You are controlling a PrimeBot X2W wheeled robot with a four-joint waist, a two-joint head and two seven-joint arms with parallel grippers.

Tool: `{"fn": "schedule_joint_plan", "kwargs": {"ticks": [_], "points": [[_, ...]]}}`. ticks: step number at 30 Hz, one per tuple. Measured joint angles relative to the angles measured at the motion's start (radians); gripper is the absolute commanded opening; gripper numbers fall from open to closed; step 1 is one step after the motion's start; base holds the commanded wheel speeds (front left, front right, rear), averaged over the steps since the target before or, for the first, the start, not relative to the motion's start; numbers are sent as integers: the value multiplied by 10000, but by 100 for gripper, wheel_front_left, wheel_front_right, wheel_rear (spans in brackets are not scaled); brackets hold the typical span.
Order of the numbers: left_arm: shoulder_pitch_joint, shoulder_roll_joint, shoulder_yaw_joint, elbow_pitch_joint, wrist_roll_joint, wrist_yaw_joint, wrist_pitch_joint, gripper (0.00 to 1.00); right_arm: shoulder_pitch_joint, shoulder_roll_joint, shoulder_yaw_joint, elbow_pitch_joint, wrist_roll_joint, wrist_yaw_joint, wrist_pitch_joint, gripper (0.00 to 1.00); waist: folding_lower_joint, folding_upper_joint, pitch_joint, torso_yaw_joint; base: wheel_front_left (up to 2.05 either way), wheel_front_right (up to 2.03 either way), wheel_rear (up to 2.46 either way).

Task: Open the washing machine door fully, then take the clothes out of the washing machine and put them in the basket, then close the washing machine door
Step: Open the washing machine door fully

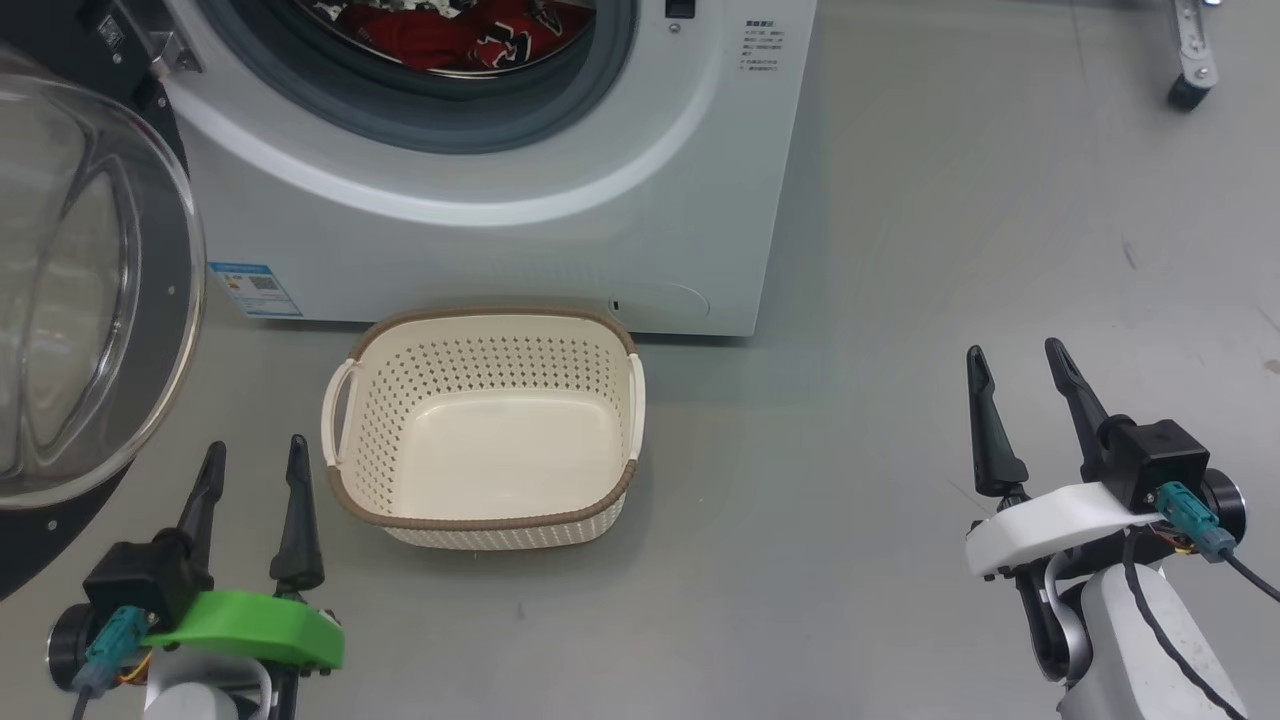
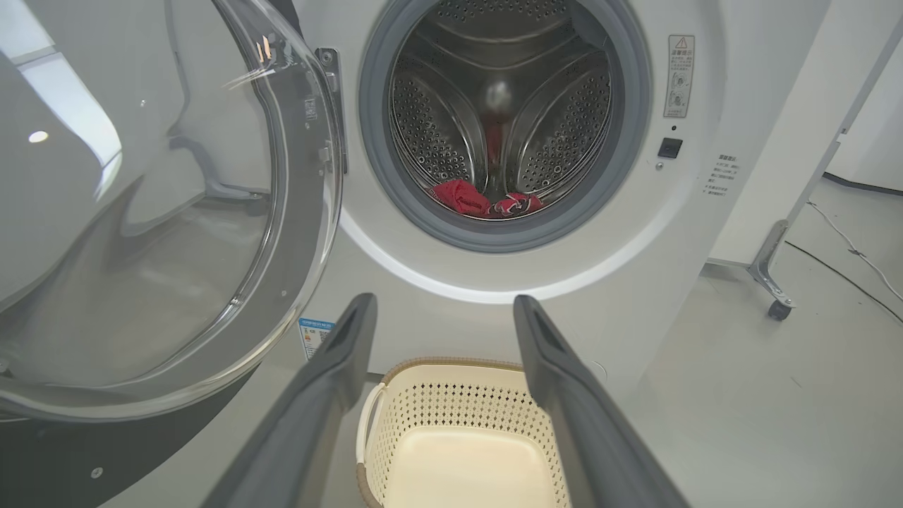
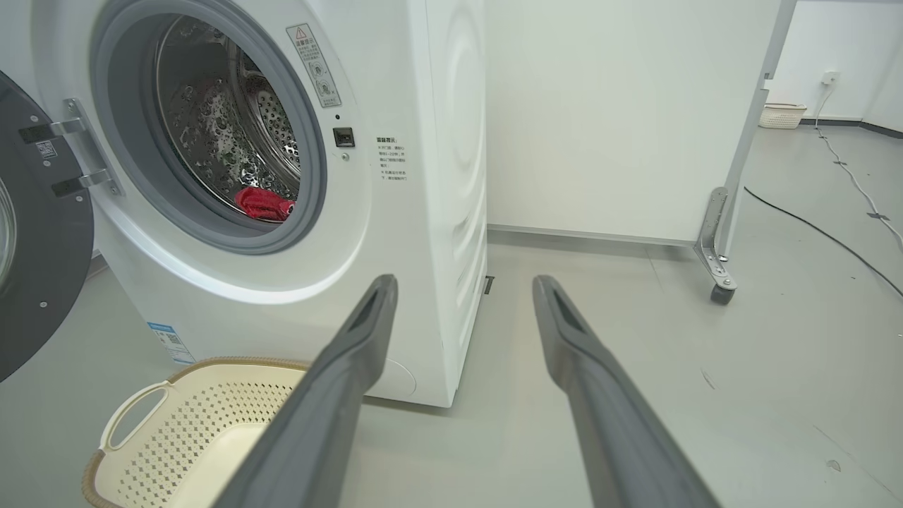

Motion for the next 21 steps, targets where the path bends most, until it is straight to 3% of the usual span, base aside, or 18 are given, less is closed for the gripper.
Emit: {"fn": "schedule_joint_plan", "kwargs": {"ticks": [12, 21], "points": [[925, 10, 186, -502, 412, -4, 0, 100, 702, 36, -88, -146, 36, -6, 0, 100, 0, 0, -663, -991, 0, 0, 0], [1104, 38, -48, -690, 640, -15, 0, 100, 1216, 107, -245, -205, 113, -29, 0, 100, 0, 0, -1031, -1209, 0, 0, 0]]}}
